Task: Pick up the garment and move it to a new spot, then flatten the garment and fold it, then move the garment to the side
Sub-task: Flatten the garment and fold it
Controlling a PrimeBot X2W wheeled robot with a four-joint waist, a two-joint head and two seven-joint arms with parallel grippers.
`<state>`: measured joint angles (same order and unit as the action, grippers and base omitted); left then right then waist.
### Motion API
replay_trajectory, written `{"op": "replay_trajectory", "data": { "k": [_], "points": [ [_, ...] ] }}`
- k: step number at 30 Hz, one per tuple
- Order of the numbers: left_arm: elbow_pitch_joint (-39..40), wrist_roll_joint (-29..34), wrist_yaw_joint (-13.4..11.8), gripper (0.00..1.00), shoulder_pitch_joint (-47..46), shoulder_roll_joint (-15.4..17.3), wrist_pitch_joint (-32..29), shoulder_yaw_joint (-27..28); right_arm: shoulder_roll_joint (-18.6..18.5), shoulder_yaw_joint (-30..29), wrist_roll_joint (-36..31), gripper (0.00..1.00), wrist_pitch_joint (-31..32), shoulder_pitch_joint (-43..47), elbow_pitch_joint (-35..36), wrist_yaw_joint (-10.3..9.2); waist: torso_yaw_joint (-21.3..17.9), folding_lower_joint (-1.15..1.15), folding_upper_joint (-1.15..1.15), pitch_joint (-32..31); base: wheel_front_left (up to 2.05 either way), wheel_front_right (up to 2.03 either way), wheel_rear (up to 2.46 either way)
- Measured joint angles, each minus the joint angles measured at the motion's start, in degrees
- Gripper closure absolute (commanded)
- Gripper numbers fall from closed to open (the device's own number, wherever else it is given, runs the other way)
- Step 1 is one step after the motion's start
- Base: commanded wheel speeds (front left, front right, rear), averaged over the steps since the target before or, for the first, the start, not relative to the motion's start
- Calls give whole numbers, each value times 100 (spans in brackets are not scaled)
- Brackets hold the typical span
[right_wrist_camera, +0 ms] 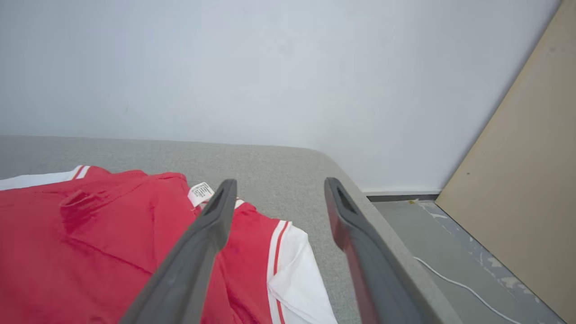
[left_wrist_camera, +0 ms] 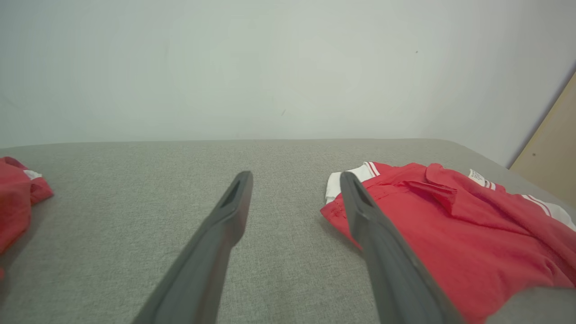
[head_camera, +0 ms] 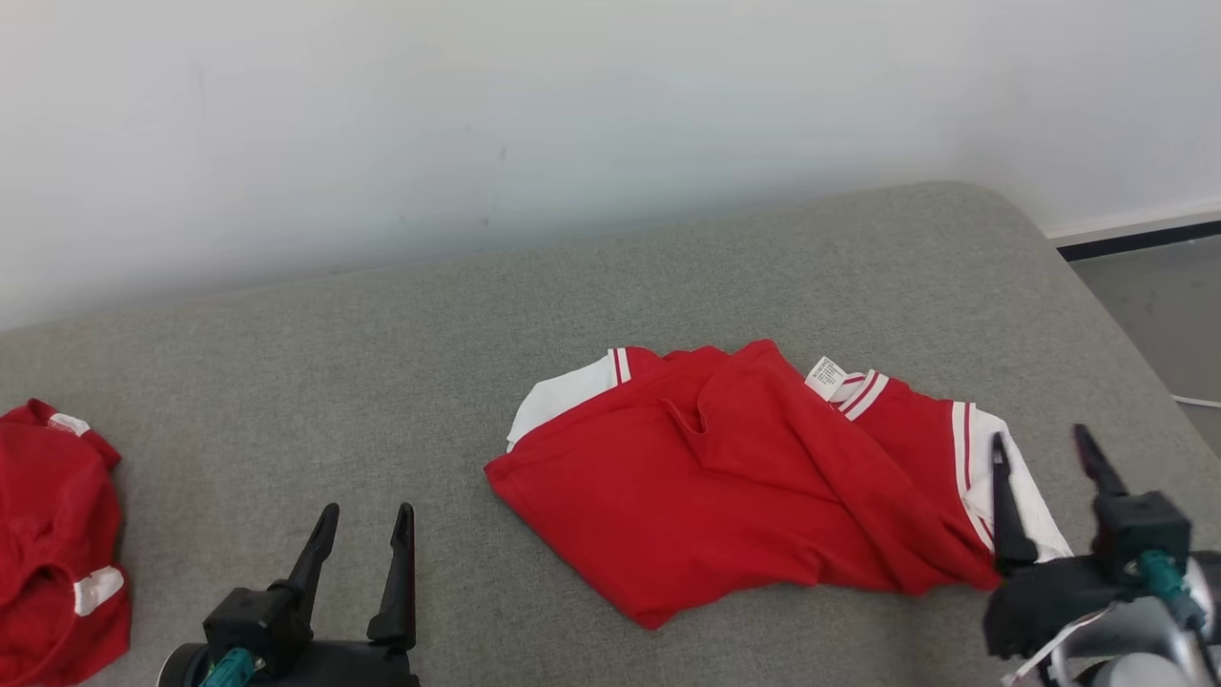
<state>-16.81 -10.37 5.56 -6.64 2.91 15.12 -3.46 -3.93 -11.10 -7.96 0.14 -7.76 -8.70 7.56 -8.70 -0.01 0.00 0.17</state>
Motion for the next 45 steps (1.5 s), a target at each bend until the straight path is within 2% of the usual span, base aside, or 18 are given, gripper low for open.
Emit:
{"op": "replay_trajectory", "data": {
  "k": [6,15,20,32,37,45],
  "points": [
    [-14,-19,-37,0,12,-1,0,22,45,806,242,0,-572,326,213,0,-13,0,0,-96,0,0,0],
    [-294,-29,5,0,-31,2,0,-74,89,1601,580,0,-627,554,191,0,-161,0,0,-148,0,0,0],
    [-722,-76,102,0,-572,1,-159,-464,97,1874,750,0,-613,566,86,0,-379,1,0,-87,0,0,0],
    [-1985,-771,178,0,-2215,-12,-1432,-1656,99,2170,1147,0,-677,420,-76,0,-1083,1,0,278,0,0,0],
    [-2431,-1059,42,0,-2615,-10,-1806,-1866,98,2192,1251,0,-779,349,-158,0,-1379,1,0,499,0,0,0],
    [-2905,-1399,-327,0,-3043,-21,-1805,-2053,99,2274,1392,0,-925,222,-276,0,-1786,1,1,823,0,0,0]
  ]
}}
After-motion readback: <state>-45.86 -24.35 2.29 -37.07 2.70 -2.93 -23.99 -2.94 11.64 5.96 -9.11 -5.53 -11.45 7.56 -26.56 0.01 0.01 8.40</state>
